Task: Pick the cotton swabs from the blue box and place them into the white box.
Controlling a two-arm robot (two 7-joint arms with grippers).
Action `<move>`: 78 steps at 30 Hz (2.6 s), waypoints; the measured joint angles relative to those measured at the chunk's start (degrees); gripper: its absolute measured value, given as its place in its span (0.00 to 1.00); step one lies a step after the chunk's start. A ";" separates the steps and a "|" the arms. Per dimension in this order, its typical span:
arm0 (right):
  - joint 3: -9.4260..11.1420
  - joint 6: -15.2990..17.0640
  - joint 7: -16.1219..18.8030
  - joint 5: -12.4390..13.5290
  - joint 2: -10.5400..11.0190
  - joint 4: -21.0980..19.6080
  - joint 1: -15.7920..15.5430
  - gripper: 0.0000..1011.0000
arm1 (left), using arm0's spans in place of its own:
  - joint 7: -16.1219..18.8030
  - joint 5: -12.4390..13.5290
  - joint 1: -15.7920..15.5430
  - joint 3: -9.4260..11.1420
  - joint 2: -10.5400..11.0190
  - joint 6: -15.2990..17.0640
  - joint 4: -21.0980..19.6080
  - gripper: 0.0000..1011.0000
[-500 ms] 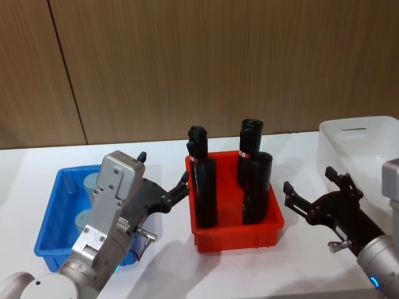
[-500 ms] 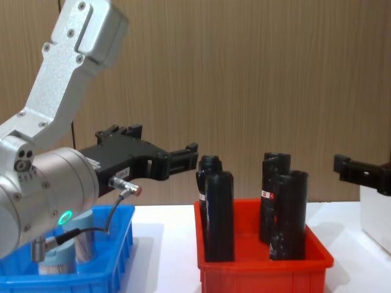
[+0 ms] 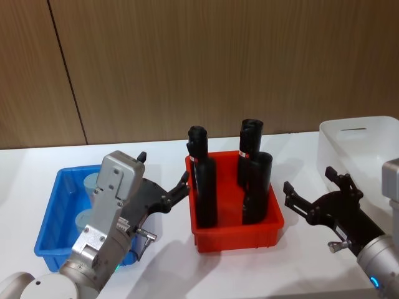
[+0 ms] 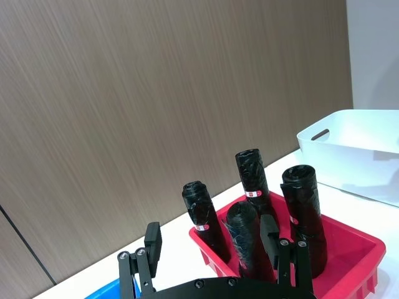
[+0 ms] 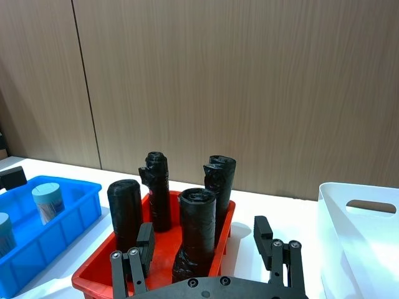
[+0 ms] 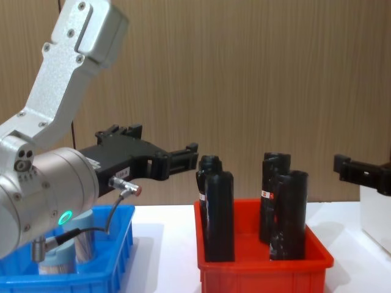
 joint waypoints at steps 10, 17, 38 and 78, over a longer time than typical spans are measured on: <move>0.00 0.00 0.00 0.00 0.00 0.00 0.00 0.99 | 0.00 0.00 0.00 0.00 0.00 0.00 0.00 0.99; 0.00 0.00 0.00 0.00 0.00 0.00 0.00 0.99 | 0.00 0.00 0.00 0.00 0.00 0.00 0.00 0.99; 0.00 0.00 0.00 0.00 0.00 0.00 0.00 0.99 | 0.00 0.00 0.00 0.00 0.00 0.00 0.00 0.99; 0.00 0.00 0.00 0.00 0.00 0.00 0.00 0.99 | 1.66 -13.22 -4.07 -6.73 0.77 3.51 12.26 0.99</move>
